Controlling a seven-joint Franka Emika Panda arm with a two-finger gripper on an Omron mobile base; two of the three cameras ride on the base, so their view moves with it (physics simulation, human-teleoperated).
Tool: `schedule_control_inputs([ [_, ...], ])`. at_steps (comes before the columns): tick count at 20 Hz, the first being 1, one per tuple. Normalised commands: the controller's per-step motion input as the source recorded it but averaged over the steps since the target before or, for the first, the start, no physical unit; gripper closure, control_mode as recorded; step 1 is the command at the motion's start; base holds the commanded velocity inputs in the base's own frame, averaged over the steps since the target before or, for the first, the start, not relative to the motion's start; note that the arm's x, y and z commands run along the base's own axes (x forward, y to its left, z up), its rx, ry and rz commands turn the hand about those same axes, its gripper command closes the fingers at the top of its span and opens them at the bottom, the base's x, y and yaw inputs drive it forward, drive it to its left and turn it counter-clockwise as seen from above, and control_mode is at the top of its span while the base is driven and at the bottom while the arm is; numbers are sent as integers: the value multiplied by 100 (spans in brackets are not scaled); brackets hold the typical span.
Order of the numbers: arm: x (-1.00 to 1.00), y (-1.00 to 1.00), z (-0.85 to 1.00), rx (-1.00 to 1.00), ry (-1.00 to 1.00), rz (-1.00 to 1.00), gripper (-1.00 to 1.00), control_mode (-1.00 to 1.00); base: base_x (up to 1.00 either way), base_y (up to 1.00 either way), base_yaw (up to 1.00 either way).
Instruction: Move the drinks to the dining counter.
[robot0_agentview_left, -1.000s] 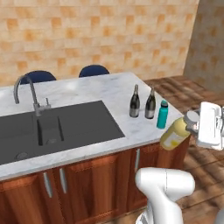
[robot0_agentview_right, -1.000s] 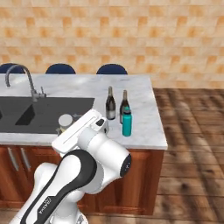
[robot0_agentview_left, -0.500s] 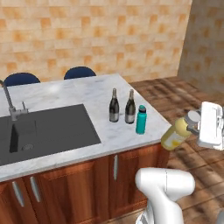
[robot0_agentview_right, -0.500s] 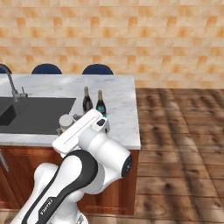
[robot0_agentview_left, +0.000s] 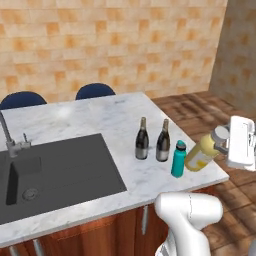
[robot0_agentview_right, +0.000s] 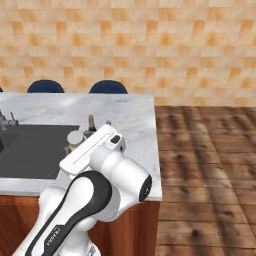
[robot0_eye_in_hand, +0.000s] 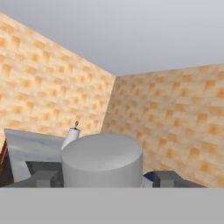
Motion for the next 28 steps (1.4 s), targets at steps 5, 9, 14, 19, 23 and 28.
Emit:
schedule_control_inputs([
  [5, 0, 0, 0, 0, 0, 0, 100, 100, 30, -1, 0],
  [9, 0, 0, 0, 0, 0, 0, 100, 100, 1, 0, 2],
  [14, 0, 0, 0, 0, 0, 0, 100, 100, 0, 0, 0],
  [19, -1, 0, 0, 0, 3, 0, 100, -100, 0, 0, 0],
  [23, -5, -16, 0, 0, 10, 0, 100, -100, 0, 0, 0],
  [28, 0, -37, 0, 0, 8, -1, 100, -100, 0, 0, 0],
])
